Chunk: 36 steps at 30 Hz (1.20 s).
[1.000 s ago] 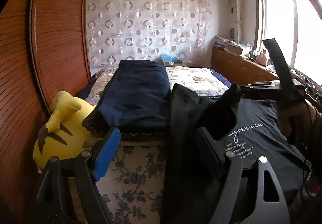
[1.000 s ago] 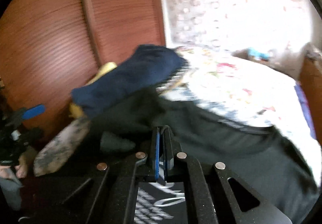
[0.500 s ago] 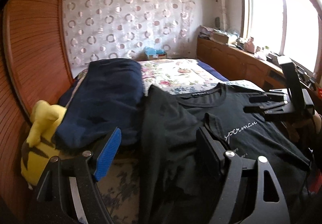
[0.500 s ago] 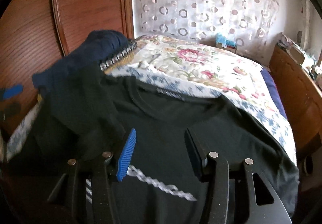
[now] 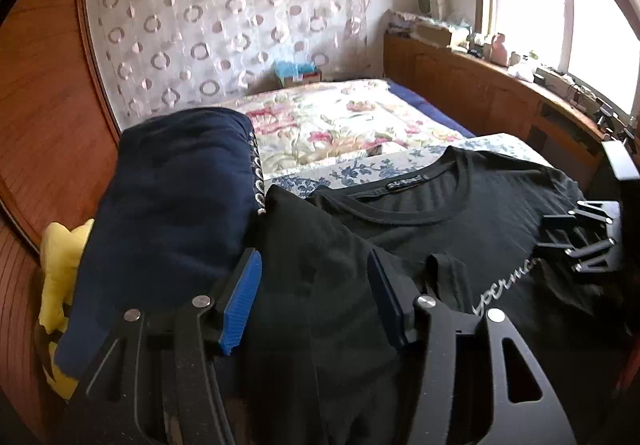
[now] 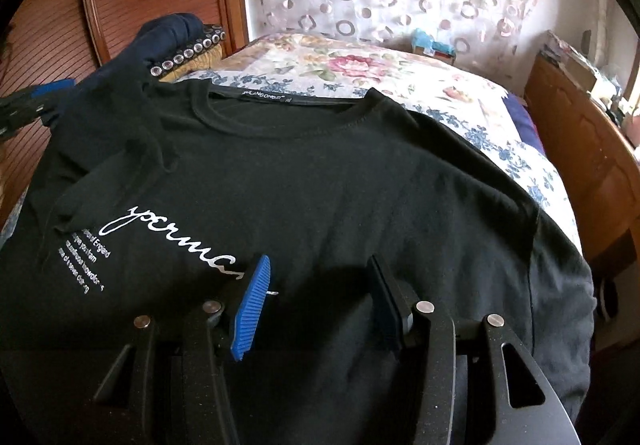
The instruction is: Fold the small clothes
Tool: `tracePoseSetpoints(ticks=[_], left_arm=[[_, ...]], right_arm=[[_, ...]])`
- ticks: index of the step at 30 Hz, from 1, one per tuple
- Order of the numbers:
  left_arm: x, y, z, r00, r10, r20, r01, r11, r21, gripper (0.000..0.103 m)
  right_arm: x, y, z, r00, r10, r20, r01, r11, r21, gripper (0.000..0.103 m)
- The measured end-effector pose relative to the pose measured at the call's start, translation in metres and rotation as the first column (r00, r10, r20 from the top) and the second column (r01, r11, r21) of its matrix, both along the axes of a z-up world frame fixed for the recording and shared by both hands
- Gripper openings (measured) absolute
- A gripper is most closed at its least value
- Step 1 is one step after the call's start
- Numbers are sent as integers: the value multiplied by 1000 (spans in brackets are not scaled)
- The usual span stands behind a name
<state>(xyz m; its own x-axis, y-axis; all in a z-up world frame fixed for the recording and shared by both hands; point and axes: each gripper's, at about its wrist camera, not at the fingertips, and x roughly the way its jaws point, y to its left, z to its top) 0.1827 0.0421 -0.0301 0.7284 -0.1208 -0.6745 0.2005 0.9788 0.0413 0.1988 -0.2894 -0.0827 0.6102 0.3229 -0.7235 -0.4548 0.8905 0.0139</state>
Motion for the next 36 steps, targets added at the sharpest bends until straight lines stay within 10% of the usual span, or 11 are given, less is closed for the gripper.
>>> tracePoseSetpoints(ticks=[15, 19, 36], left_arm=[[40, -18, -24, 994, 5, -110, 12, 989, 148, 56], [43, -21, -31, 992, 2, -127, 26, 975, 219, 23], [22, 50, 63, 997, 46, 69, -49, 998, 37, 10]], right_arm=[[-2, -4, -1, 1000, -18, 5, 18, 1000, -7, 60], [-2, -5, -1, 1000, -17, 5, 17, 1000, -7, 60], [-2, -5, -2, 1000, -18, 6, 18, 1000, -7, 62]])
